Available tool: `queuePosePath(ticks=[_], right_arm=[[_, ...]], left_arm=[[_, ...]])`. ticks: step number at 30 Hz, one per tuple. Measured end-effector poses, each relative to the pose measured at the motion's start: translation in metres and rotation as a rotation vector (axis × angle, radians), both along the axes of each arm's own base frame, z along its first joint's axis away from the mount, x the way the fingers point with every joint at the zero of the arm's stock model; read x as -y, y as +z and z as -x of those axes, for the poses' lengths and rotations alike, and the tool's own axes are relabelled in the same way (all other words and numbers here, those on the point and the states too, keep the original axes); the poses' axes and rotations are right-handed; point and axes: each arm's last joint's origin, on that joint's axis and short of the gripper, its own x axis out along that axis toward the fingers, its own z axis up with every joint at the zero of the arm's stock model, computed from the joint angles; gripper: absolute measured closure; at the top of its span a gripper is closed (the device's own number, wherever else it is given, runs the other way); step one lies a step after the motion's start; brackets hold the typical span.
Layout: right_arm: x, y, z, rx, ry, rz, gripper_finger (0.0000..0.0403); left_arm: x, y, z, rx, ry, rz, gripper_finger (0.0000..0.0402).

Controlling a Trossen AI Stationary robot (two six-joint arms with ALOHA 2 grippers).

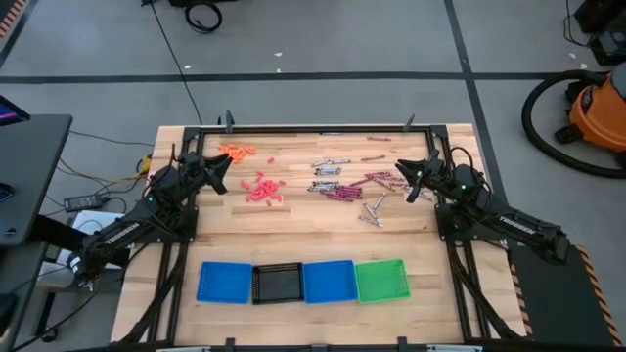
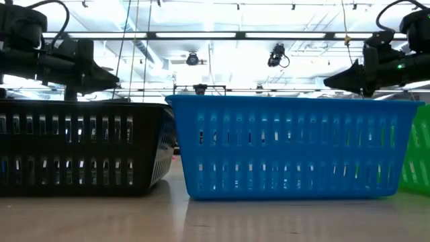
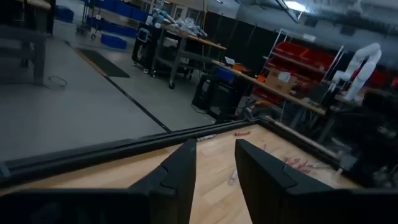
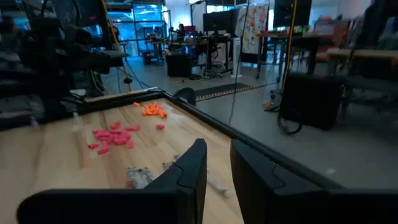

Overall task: Sort crayons
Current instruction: Put the white crayon into the green bin

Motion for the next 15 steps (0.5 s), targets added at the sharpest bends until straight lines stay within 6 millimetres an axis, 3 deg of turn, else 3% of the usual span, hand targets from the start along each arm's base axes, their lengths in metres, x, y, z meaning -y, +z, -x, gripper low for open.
queuePosePath(ticks=[7, 15], right_arm=[[0.0, 0.009, 0.001, 0.056, -0.02, 0.088, 0.0323], [-0.008, 0.053, 0.015, 0.54, 0.015, 0.238, 0.0323]], left_arm=[[0.0, 0.0, 0.0, 0.138, -0.006, 0.153, 0.028], [0.001, 0.013, 0.001, 0.257, -0.013, 0.089, 0.028]])
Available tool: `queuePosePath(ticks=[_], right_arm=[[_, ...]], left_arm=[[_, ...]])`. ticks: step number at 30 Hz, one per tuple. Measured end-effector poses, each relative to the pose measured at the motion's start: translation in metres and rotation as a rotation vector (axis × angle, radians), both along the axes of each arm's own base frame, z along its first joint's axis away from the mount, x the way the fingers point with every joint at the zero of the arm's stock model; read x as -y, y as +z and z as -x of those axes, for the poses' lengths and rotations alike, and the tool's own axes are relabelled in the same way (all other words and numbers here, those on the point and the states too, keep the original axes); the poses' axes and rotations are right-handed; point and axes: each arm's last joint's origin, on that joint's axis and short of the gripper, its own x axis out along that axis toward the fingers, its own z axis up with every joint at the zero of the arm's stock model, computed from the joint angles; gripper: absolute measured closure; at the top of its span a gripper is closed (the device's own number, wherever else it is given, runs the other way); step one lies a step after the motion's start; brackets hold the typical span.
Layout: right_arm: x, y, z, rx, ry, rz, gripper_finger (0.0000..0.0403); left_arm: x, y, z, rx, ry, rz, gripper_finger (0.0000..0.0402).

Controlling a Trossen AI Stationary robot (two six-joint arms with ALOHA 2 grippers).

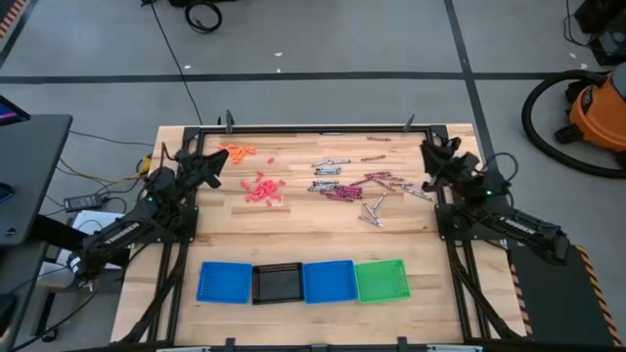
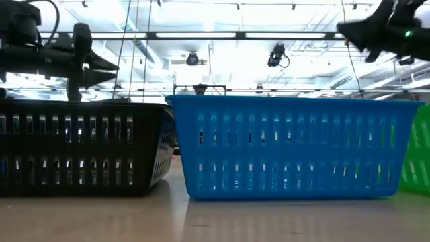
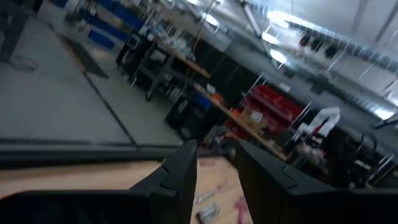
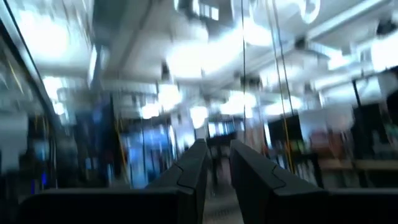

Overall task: Sort crayons
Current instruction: Put the white crayon into the green bin

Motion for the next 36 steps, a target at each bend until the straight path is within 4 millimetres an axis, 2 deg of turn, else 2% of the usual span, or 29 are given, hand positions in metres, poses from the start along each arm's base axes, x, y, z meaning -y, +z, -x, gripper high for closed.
queuePosePath(ticks=[4, 13, 19, 23, 29, 36], right_arm=[[-0.002, 0.004, 0.003, 0.061, 0.019, 0.009, 0.0323], [0.001, 0.001, 0.0, 0.105, 0.095, -0.152, 0.0323], [0.01, 0.002, -0.016, -0.087, 0.098, -0.251, 0.0329], [0.018, 0.0, -0.032, -0.216, 0.13, -0.313, 0.0332], [0.031, 0.001, -0.058, -0.448, 0.135, -0.394, 0.0332], [0.036, 0.009, -0.089, -0.833, 0.17, -0.557, 0.0332]], left_arm=[[0.0, 0.003, 0.0, 0.022, 0.002, -0.017, 0.028], [0.0, 0.002, 0.0, 0.024, 0.001, -0.011, 0.028], [0.001, 0.008, 0.001, 0.084, -0.002, -0.035, 0.028], [0.007, 0.023, 0.001, 0.117, -0.13, -0.21, 0.028], [0.005, 0.047, -0.004, -0.028, -0.187, -0.193, 0.028], [-0.006, 0.056, -0.02, -0.23, -0.203, -0.189, 0.028]])
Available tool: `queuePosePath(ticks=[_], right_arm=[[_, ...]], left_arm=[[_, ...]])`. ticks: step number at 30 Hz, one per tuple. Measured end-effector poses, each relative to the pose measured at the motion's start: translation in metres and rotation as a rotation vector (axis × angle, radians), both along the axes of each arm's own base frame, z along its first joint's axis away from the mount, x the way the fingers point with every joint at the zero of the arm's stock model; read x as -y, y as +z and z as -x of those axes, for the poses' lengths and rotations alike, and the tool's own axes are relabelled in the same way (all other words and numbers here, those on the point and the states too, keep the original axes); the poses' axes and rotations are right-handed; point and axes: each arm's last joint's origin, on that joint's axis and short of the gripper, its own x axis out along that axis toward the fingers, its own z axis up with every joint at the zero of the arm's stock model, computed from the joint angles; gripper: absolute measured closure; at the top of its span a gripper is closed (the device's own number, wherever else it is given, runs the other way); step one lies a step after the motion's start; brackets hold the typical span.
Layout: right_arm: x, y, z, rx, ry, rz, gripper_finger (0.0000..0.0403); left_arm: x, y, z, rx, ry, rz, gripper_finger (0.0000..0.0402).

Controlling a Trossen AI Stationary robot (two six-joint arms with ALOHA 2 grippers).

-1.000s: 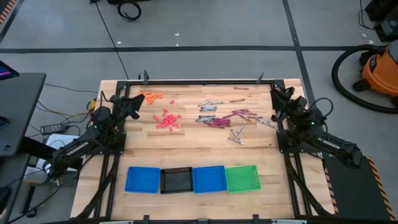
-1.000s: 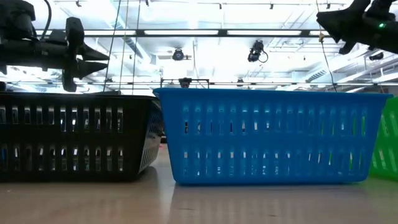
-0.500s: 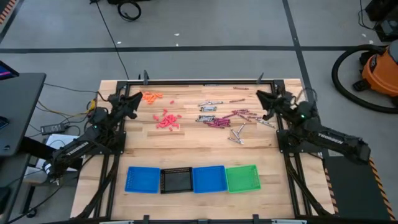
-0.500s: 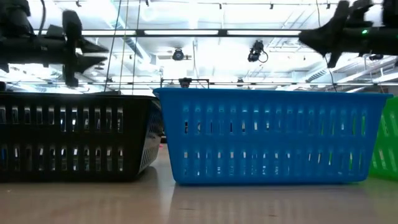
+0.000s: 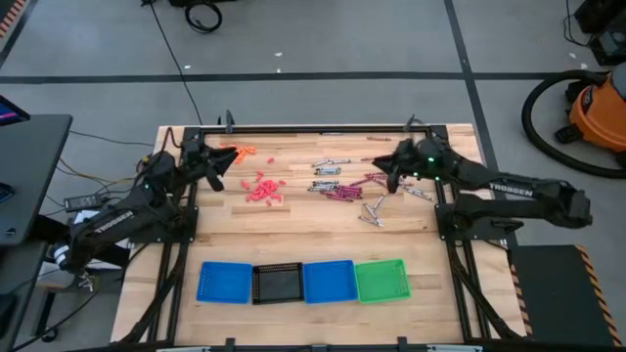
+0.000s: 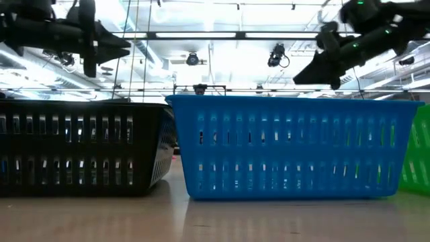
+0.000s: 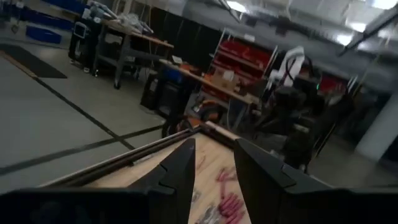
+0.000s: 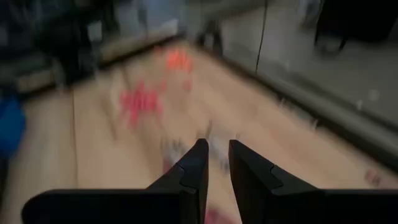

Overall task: Sort crayons
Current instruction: Put the white crayon into the green bin

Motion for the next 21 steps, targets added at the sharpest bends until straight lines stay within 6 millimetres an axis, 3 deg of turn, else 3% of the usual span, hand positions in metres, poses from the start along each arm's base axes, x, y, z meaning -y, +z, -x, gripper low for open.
queuePosePath(ticks=[7, 15, 21], right_arm=[[-0.008, 0.007, -0.036, -0.39, 0.06, -0.167, 0.0332], [-0.025, -0.02, -0.082, -0.757, 0.103, -0.331, 0.0332], [-0.033, -0.036, -0.11, -0.885, 0.14, -0.351, 0.0309]], left_arm=[[-0.008, -0.001, -0.011, -0.117, 0.007, -0.087, 0.028], [-0.01, 0.002, -0.015, -0.093, 0.031, -0.12, 0.0278], [-0.008, 0.002, -0.017, -0.097, 0.025, -0.118, 0.0235]])
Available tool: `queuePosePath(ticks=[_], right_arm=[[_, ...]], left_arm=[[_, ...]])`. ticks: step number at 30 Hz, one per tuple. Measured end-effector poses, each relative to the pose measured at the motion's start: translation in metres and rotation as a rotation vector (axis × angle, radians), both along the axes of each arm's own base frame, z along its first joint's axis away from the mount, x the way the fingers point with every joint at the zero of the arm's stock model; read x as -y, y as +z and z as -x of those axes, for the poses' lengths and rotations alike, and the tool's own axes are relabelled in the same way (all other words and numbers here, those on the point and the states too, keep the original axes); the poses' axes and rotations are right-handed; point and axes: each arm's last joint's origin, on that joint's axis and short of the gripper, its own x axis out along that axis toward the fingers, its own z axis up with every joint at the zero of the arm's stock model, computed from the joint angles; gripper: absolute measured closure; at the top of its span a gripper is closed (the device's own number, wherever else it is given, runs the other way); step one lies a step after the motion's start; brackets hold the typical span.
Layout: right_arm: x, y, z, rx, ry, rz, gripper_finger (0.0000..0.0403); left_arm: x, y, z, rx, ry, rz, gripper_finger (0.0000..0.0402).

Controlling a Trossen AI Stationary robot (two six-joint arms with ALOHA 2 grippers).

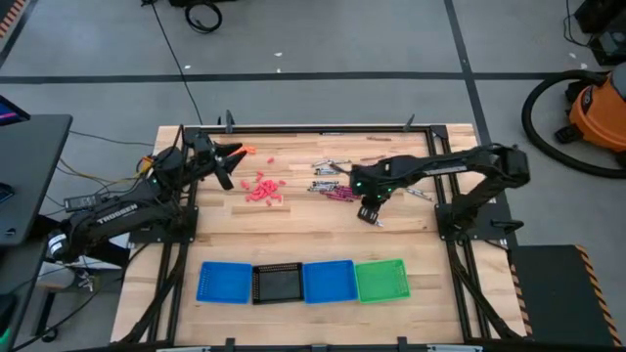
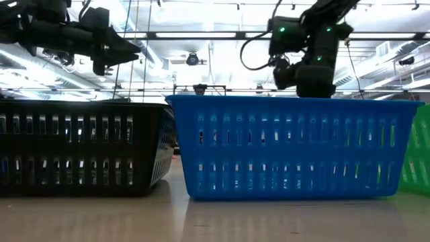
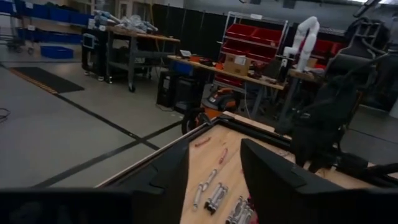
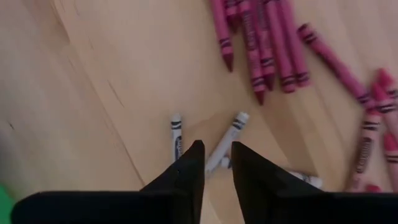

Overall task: Sort crayons
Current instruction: Put the white crayon into the green bin

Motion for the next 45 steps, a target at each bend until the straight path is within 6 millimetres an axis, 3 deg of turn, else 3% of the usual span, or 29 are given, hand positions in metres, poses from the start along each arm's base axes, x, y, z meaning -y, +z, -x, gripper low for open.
queuePosePath(ticks=[5, 11, 20, 27, 32, 45], right_arm=[[0.003, -0.006, -0.012, -0.055, -0.011, 0.001, 0.0275], [0.004, 0.0, -0.019, -0.023, -0.012, 0.048, 0.0252], [0.007, 0.002, -0.021, 0.002, -0.072, 0.039, 0.025], [0.007, 0.002, -0.021, 0.005, -0.095, 0.033, 0.025], [0.007, 0.002, -0.021, 0.005, -0.132, 0.037, 0.025], [0.005, -0.001, -0.019, -0.016, -0.16, 0.064, 0.025]], left_arm=[[0.003, 0.0, -0.002, -0.005, -0.023, -0.001, 0.0196], [0.004, 0.002, -0.005, 0.016, -0.047, -0.02, 0.019], [-0.004, 0.003, -0.02, -0.047, -0.048, -0.021, 0.0196], [-0.01, 0.016, -0.042, -0.2, -0.094, -0.003, 0.0196], [-0.011, 0.012, -0.054, -0.284, -0.125, 0.009, 0.0196], [-0.011, 0.004, -0.059, -0.343, -0.141, 0.048, 0.0196]])
